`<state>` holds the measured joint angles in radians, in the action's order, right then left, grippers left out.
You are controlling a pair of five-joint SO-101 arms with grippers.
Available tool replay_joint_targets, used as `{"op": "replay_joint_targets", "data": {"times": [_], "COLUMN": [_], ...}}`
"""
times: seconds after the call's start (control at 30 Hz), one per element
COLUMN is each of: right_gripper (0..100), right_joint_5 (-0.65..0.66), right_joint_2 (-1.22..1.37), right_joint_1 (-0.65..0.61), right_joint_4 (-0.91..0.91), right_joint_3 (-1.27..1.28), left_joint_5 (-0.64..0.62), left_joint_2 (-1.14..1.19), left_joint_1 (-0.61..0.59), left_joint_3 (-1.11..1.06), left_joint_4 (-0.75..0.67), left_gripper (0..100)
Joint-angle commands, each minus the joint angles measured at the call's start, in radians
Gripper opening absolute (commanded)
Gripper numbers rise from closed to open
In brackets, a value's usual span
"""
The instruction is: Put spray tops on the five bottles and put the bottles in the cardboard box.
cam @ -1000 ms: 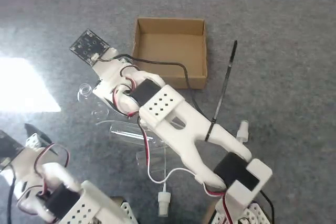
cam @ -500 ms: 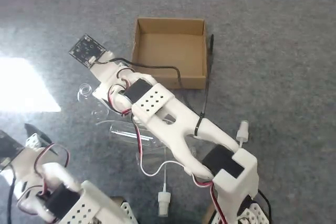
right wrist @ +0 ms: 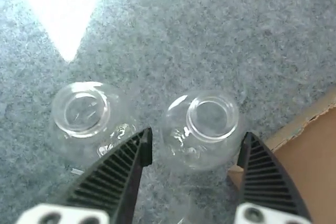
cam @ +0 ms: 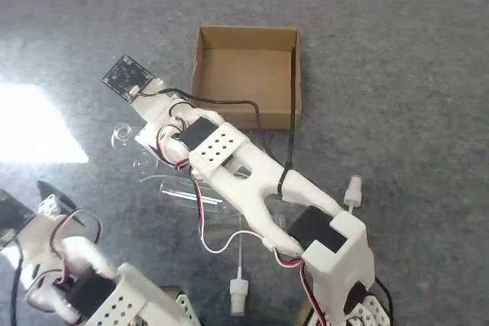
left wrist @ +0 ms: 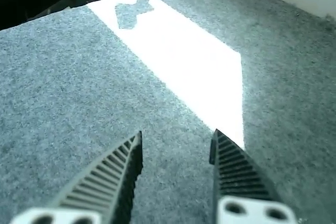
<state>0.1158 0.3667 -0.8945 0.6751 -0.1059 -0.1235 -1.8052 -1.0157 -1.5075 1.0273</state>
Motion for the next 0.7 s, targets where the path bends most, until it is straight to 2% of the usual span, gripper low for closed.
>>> {"op": "replay_joint_targets", "data": {"times": [0.0,0.4,0.57,0.67], "right_gripper": [24.9,24.6,13.9,13.6], "right_joint_5": [-0.002,-0.009,-0.003,-0.002], "right_joint_2": [-0.031,-0.031,-0.033,-0.033], "right_joint_1": [0.022,0.041,0.056,0.056], "right_joint_4": [-0.021,-0.021,-0.021,-0.018], "right_joint_3": [-0.068,-0.068,-0.068,-0.068], "left_joint_5": [-0.014,-0.014,-0.014,-0.014], "left_joint_2": [-0.018,-0.018,-0.018,-0.018], "left_joint_1": [0.005,0.005,0.005,0.005], "left_joint_3": [0.007,0.007,0.007,0.007], "left_joint_4": [-0.006,-0.006,-0.006,-0.006], "left_gripper": [20,20,20,20]}}
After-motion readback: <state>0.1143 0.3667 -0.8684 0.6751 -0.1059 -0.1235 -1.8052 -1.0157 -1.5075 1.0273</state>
